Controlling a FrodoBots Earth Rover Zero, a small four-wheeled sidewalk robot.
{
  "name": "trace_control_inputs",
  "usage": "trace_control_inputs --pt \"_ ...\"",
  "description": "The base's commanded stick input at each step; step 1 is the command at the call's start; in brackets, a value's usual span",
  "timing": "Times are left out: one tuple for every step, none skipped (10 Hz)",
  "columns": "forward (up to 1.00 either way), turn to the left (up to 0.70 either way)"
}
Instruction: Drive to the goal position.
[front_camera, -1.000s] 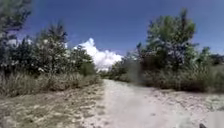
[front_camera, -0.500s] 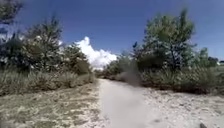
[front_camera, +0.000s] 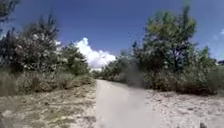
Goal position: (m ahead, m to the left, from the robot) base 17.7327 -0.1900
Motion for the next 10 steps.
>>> trace_control_inputs --pt "0.44 0.02" --pt "0.44 0.02" --pt "0.44 0.02" --pt "0.44 0.02" --pt "0.44 0.02" --pt "0.44 0.02" --pt "0.44 0.02" --pt "0.44 0.02" --pt "0.44 0.02" --pt "0.44 0.02"
